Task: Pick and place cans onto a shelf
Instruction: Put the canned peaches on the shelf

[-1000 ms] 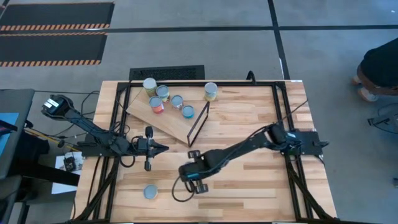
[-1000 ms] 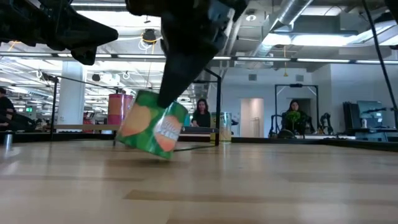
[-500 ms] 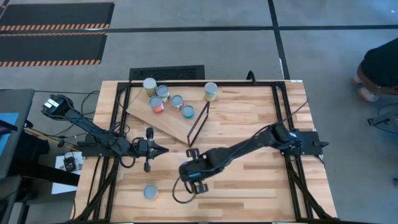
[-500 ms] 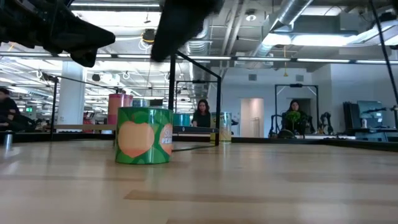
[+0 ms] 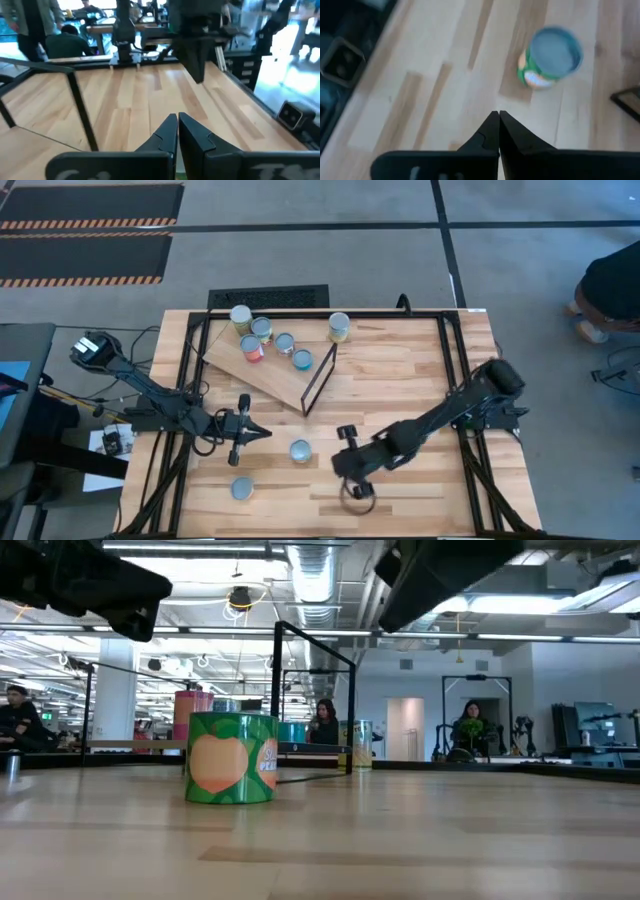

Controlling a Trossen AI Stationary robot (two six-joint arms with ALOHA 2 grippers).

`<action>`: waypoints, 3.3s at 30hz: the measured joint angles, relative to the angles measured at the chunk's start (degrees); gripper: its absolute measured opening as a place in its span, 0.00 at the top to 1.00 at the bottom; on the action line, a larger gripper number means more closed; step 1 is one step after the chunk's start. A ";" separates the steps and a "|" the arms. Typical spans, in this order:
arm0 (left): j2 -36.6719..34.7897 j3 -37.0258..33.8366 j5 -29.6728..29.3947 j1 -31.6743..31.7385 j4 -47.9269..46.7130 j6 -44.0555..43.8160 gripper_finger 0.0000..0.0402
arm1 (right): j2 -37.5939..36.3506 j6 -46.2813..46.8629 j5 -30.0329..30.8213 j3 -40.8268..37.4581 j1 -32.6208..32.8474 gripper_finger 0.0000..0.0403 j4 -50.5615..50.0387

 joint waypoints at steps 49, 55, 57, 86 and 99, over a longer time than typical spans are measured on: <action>22.97 46.96 -8.91 4.94 -86.94 -34.73 0.99 | -26.19 -11.27 -0.38 -41.08 -10.42 0.97 41.55; 15.21 46.98 -8.47 18.20 -87.74 -27.50 1.00 | -26.17 -11.24 -0.38 -41.08 -10.44 0.97 41.70; 15.31 46.98 -5.15 23.65 -84.68 -21.90 1.00 | -26.17 -11.10 -0.38 -41.08 -10.44 0.97 41.70; 19.68 38.87 6.12 42.83 -69.46 -11.89 0.99 | -26.17 -11.10 -0.40 -41.03 -10.44 0.97 41.62; 19.66 38.87 7.43 44.78 -69.05 -11.56 0.99 | -26.17 -11.10 -0.40 -41.03 -10.44 0.97 41.60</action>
